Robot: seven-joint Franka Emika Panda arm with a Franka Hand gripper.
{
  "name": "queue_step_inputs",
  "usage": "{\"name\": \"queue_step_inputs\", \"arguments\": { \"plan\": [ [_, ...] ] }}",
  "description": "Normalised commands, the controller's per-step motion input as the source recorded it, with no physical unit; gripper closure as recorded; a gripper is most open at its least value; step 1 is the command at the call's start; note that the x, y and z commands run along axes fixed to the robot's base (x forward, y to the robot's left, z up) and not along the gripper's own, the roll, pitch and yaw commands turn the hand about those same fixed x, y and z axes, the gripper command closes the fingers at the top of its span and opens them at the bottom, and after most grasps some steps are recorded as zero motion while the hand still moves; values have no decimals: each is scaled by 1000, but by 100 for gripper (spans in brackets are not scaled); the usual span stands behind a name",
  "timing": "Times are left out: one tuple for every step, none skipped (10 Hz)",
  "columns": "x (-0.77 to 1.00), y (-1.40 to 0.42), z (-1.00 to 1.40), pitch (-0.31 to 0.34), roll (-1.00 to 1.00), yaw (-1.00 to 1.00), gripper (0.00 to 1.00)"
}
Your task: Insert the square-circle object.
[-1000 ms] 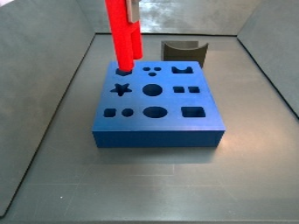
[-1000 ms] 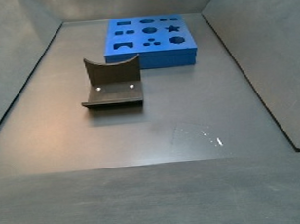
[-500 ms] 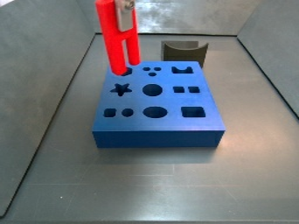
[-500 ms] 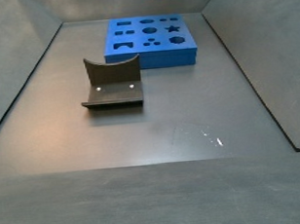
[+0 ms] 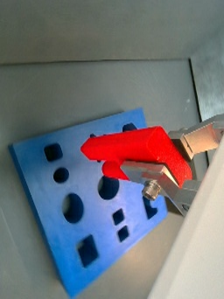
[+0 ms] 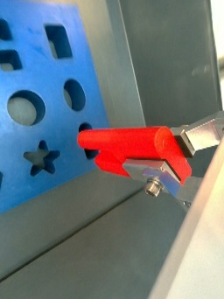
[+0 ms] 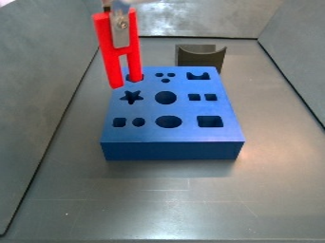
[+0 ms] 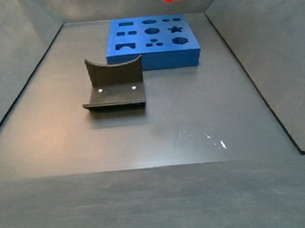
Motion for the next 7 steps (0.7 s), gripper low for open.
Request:
{"name": "queue_step_inputs", "arguments": {
  "plan": [
    [0,-223,-603,130,31,-869,100],
    [-6,-251,-634,0,0,-889,100],
    [-6,-237,-646,0,0,-914,100],
    [-6,-223,-654,0,9,-934,100],
    [-3,-200,-643,-13,0,-951,100],
    [0,-200,-609,0,0,-937,100],
    [0,-240,-360,116,0,-831,100]
  ]
}}
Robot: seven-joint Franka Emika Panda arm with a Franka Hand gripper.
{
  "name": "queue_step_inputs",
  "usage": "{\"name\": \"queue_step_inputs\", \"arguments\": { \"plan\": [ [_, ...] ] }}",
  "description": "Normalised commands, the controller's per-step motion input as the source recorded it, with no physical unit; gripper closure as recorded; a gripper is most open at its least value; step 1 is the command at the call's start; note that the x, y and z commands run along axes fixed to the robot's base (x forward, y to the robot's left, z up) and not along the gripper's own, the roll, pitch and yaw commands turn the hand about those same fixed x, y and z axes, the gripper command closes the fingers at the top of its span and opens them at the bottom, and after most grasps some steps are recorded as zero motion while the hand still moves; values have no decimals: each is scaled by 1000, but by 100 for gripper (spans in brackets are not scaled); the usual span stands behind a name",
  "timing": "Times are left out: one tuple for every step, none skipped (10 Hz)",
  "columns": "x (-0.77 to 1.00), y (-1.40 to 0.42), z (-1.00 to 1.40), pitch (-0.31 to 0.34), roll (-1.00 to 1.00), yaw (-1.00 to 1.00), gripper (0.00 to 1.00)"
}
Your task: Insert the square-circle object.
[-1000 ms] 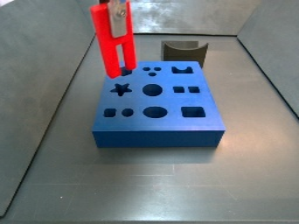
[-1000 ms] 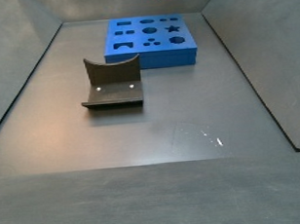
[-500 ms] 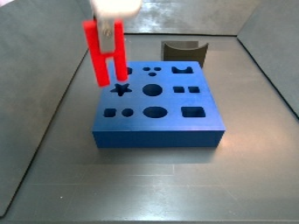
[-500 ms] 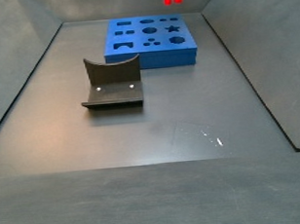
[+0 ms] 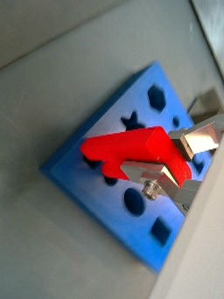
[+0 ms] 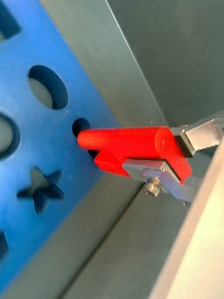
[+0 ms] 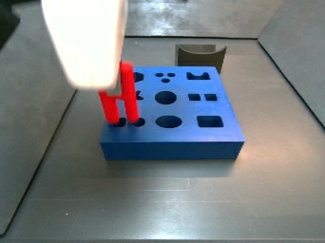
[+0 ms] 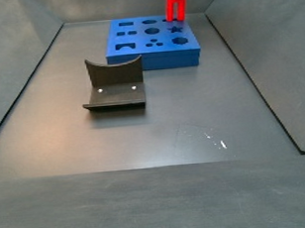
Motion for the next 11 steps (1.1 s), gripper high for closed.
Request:
{"name": "queue_step_inputs", "arguments": {
  "plan": [
    [17,0,-69,0,-54,-97,100],
    [29,0,-6,0,0,-3,100],
    [0,0,-349,-16,-61,-6,100],
    [183,0,-597,0,-161,0,100],
    [357,0,-651,7,-176,0,100],
    [366,6,-634,44,-160,-14,100],
    [363,0,-606,43,-157,-109,100],
    [214,0,-649,33,-69,-263,100],
    [0,-46,-923,4,0,-471,100],
    [-171,-109,-1000,0,0,-691,100],
    [-217,-117,-1000,0,19,-734,100]
  ]
}}
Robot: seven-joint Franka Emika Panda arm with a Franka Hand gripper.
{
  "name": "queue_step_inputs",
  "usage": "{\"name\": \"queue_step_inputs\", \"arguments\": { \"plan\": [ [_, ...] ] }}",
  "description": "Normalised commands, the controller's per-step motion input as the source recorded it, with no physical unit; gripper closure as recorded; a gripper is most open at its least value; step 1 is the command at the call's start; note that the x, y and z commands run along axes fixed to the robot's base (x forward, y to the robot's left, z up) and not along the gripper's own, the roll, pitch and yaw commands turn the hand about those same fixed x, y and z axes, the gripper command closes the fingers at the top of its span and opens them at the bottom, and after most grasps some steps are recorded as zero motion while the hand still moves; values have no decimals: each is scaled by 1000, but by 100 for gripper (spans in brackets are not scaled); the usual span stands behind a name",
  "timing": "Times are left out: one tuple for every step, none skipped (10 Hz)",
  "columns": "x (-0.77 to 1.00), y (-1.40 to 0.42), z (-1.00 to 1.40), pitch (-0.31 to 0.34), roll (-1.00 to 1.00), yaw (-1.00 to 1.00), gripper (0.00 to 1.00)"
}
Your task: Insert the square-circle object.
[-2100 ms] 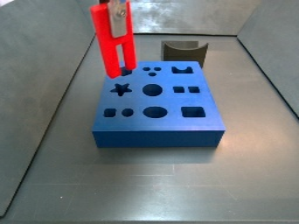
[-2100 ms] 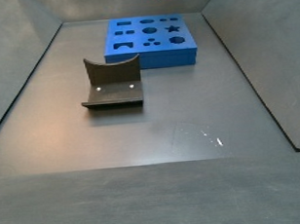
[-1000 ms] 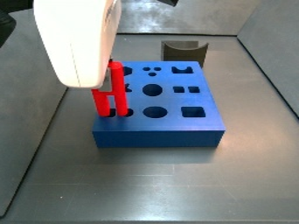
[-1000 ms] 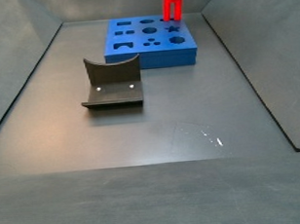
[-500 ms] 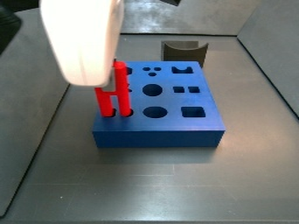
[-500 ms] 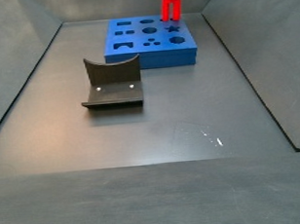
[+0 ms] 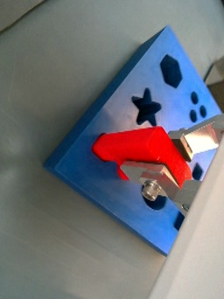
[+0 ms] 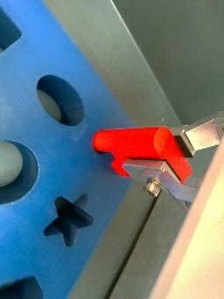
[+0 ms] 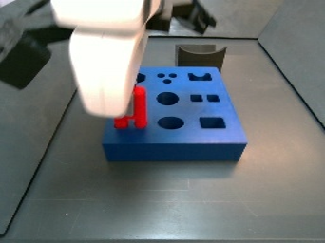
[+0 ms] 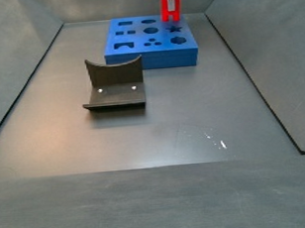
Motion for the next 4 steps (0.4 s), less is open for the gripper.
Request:
{"name": "queue_step_inputs", "arguments": {
  "plan": [
    [-291,-37,-903,0,1,-731,100],
    [0,0,-371,-4,0,-337,100],
    [-11,0,0,-47,0,0,100],
    [0,0,0,-6,0,0,100]
  ]
}}
